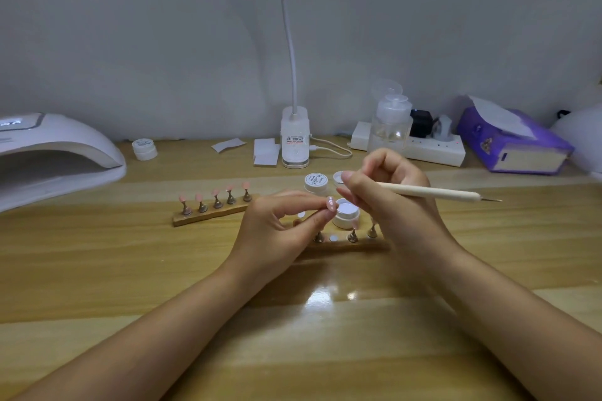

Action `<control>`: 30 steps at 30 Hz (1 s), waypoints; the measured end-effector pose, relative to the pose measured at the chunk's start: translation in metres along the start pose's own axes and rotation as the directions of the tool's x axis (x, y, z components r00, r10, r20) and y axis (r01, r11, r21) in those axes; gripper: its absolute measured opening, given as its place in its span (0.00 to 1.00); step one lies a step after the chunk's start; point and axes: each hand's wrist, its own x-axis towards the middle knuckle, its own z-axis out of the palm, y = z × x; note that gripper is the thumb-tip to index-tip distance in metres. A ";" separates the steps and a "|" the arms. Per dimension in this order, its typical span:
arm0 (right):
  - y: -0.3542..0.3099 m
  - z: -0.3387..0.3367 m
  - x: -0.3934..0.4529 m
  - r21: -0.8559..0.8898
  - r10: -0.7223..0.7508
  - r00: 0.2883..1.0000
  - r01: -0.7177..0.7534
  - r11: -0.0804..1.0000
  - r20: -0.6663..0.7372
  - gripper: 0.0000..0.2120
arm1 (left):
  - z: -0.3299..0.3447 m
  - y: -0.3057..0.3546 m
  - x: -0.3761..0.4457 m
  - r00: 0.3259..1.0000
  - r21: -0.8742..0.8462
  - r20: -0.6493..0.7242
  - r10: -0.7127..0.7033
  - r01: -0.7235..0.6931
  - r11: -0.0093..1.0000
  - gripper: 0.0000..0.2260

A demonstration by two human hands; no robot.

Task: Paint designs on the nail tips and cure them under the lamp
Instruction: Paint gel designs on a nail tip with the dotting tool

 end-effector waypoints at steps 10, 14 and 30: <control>-0.002 0.003 -0.002 -0.038 0.051 0.999 -0.050 0.998 0.006 0.20 | 0.000 0.002 0.000 1.000 -0.024 0.004 0.026 -0.025 0.999 0.11; -0.003 0.005 -0.003 -0.032 0.060 0.998 -0.060 0.998 0.002 0.20 | 0.000 0.000 0.000 1.000 -0.027 0.000 0.030 -0.030 0.999 0.10; -0.007 0.008 -0.006 -0.024 0.070 0.997 -0.071 0.997 -0.012 0.15 | 0.001 -0.003 0.000 0.999 -0.020 0.007 0.054 -0.054 0.998 0.09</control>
